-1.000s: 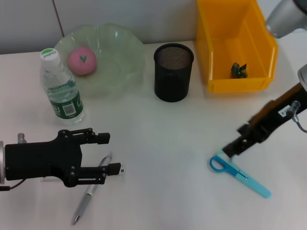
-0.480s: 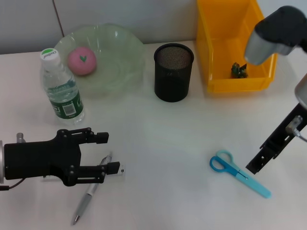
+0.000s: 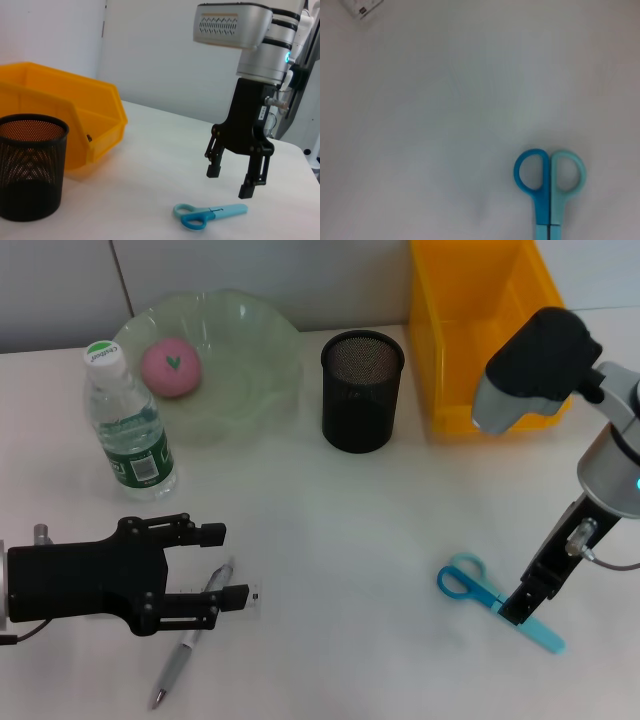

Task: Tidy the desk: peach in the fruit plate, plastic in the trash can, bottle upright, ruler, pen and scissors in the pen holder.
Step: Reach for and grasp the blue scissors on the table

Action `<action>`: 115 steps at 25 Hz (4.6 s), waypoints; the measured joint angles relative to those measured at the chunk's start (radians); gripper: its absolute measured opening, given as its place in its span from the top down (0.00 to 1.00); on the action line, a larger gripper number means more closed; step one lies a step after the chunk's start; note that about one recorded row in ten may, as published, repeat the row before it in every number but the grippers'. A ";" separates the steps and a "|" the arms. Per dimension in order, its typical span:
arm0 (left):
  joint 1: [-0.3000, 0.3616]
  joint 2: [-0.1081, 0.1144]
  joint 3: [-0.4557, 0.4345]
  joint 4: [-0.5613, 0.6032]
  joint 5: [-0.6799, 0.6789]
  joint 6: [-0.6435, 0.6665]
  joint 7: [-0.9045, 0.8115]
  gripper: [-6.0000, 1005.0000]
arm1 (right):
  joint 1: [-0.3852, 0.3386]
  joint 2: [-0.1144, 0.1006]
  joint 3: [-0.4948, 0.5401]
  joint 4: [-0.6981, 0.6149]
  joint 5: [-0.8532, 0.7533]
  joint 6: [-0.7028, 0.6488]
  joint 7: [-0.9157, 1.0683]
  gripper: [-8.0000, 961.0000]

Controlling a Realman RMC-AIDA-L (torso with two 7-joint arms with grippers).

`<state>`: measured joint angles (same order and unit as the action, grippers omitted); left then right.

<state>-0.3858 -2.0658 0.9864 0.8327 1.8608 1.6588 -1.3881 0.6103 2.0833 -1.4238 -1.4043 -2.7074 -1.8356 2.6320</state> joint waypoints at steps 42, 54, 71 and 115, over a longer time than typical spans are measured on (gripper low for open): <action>-0.008 0.003 -0.005 -0.001 0.009 -0.005 0.000 0.21 | -0.023 0.000 -0.119 0.114 0.009 0.175 0.019 0.49; -0.017 0.003 -0.008 -0.001 0.009 -0.005 0.000 0.21 | -0.020 0.000 -0.119 0.120 0.009 0.185 0.017 0.58; -0.021 0.003 -0.009 -0.001 0.009 -0.005 0.000 0.21 | -0.017 0.000 -0.119 0.130 0.015 0.181 0.018 0.63; -0.012 0.004 -0.009 -0.001 0.009 0.004 -0.002 0.21 | -0.024 0.002 -0.145 0.125 0.009 0.185 0.031 0.67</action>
<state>-0.3981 -2.0617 0.9776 0.8314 1.8699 1.6630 -1.3898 0.5858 2.0856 -1.5692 -1.2789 -2.6983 -1.6506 2.6630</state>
